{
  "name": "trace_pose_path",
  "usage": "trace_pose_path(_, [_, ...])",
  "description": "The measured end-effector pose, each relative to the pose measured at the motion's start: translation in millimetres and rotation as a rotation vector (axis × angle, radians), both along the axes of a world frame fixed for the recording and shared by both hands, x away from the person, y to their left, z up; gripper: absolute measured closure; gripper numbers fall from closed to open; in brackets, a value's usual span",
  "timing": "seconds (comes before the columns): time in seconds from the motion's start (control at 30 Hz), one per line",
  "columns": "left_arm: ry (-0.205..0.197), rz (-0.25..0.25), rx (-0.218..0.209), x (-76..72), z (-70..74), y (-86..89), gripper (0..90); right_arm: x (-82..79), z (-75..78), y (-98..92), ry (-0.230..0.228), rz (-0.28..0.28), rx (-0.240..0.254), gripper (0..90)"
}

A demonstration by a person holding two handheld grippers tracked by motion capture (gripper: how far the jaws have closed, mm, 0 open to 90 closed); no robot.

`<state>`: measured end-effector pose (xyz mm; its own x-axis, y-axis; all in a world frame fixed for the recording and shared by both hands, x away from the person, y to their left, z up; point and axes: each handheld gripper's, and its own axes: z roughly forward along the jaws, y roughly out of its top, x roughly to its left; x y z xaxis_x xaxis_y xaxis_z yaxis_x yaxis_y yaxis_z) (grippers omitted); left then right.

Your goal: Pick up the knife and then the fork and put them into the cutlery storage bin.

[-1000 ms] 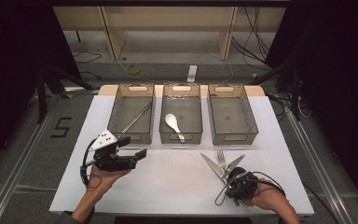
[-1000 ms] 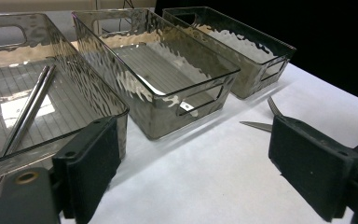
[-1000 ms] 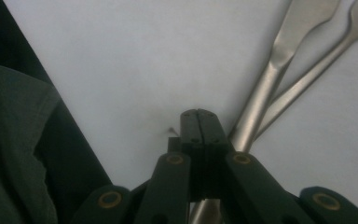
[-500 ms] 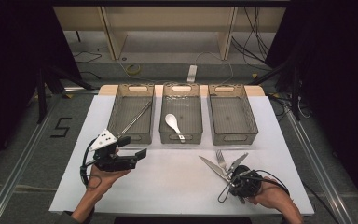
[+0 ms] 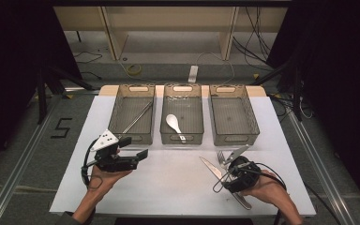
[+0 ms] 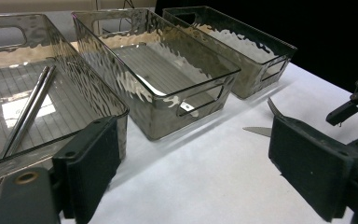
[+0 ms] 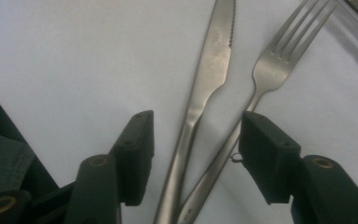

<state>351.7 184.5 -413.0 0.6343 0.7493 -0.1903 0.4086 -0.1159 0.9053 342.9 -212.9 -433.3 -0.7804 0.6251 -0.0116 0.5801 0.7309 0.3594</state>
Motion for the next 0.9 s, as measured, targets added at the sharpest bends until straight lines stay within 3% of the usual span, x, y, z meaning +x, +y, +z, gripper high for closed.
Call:
trace_pose_path(0.23, [0.001,-0.003,-0.001,0.0,-0.1,-0.4,15.8,-0.1,-12.0,11.7,0.065,0.0,-0.05,46.6])
trace_pose_path(0.43, [0.001,-0.003,-0.003,0.0,0.0,-0.7,15.8,0.9,-17.4,15.2,0.082,-0.013,-0.089,43.7])
trace_pose_path(0.9, [0.003,-0.004,0.0,-0.1,-0.4,-1.7,15.8,3.1,-22.1,21.5,0.113,0.025,-0.145,69.7])
